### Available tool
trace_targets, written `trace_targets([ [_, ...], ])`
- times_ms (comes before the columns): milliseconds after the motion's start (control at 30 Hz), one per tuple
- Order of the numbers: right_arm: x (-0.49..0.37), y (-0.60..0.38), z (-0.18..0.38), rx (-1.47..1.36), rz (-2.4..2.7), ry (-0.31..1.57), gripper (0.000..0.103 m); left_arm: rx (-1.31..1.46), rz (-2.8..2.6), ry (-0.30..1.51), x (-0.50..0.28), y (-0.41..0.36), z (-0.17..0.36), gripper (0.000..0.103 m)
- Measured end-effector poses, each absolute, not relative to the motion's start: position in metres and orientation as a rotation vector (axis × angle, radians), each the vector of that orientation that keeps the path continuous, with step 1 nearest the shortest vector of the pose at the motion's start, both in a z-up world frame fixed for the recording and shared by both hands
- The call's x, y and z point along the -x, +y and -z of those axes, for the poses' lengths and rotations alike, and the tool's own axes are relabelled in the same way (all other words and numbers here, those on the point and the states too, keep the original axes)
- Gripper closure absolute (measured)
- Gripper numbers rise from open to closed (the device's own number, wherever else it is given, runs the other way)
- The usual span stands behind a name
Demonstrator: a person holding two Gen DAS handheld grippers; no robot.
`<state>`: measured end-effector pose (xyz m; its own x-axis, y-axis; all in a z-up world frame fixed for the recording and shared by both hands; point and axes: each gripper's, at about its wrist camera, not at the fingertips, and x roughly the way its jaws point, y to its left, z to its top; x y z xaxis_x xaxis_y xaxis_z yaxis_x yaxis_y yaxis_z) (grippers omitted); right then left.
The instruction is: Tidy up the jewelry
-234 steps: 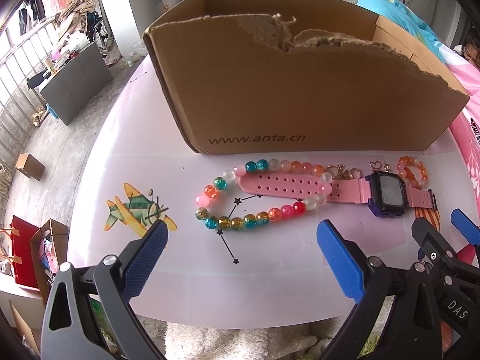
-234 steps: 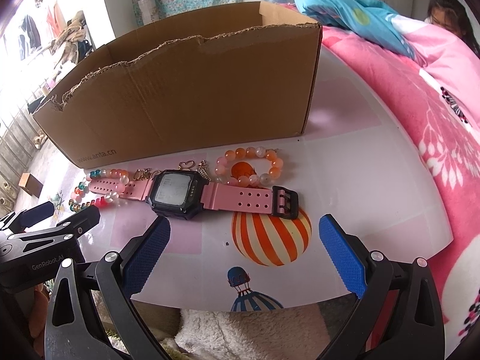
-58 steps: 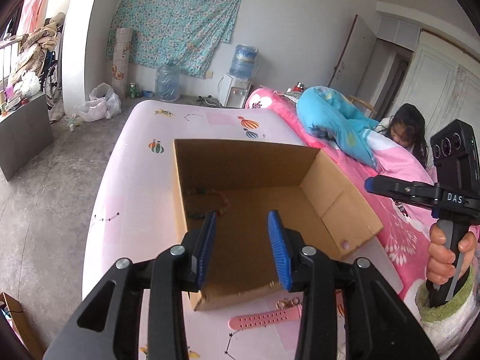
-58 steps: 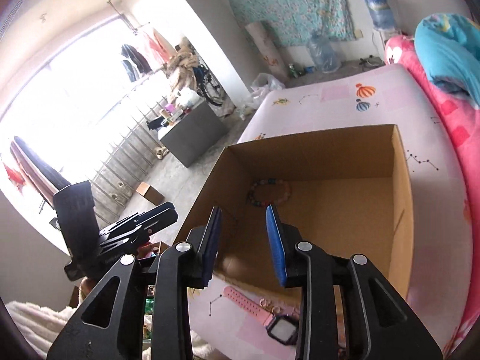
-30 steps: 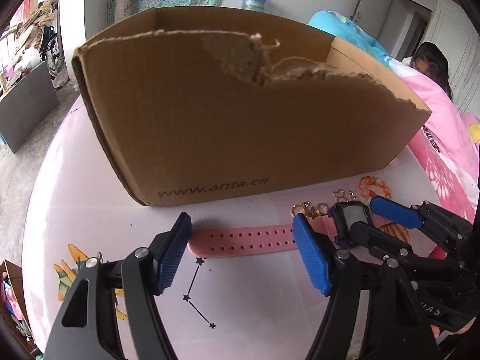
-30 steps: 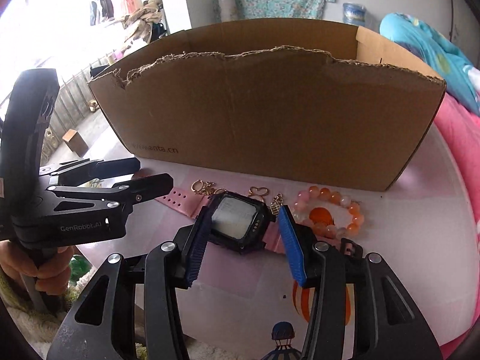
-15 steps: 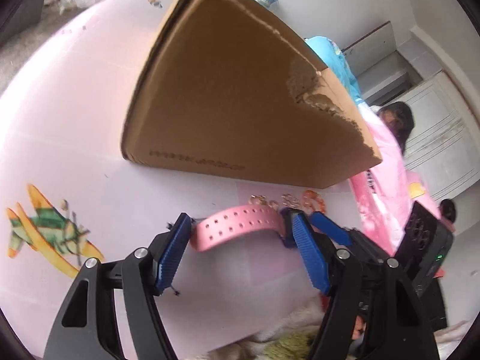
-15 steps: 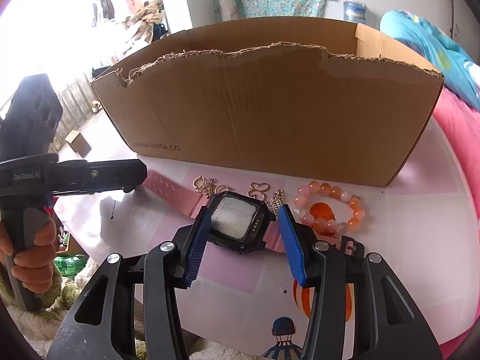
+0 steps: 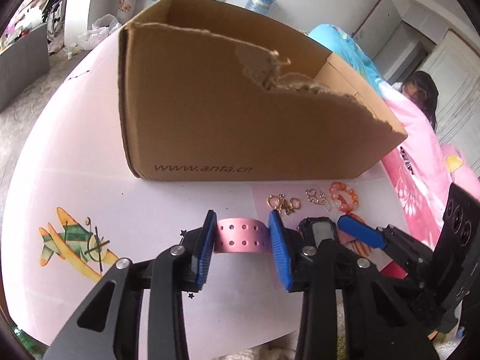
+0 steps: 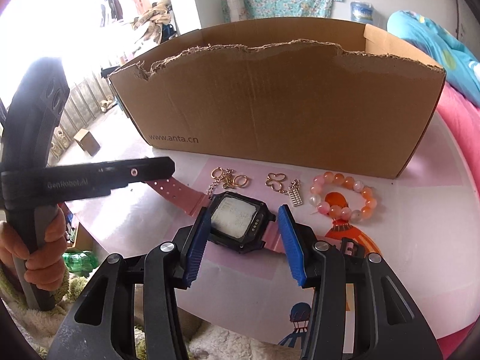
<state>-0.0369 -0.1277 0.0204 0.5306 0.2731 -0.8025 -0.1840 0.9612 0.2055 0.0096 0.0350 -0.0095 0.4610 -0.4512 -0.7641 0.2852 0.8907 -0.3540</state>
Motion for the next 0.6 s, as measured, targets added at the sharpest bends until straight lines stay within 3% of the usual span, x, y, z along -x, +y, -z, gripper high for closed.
trace_targets([
  [267,0.050,-0.187,-0.036,-0.275,-0.185,0.946,0.058,-0.009,0.390,0.948,0.000,0.019,0.013,0.075],
  [600,0.049,-0.231,-0.012,-0.448,-0.095,1.020,0.072,-0.090,0.358,0.925,0.006,0.015,0.013,0.075],
])
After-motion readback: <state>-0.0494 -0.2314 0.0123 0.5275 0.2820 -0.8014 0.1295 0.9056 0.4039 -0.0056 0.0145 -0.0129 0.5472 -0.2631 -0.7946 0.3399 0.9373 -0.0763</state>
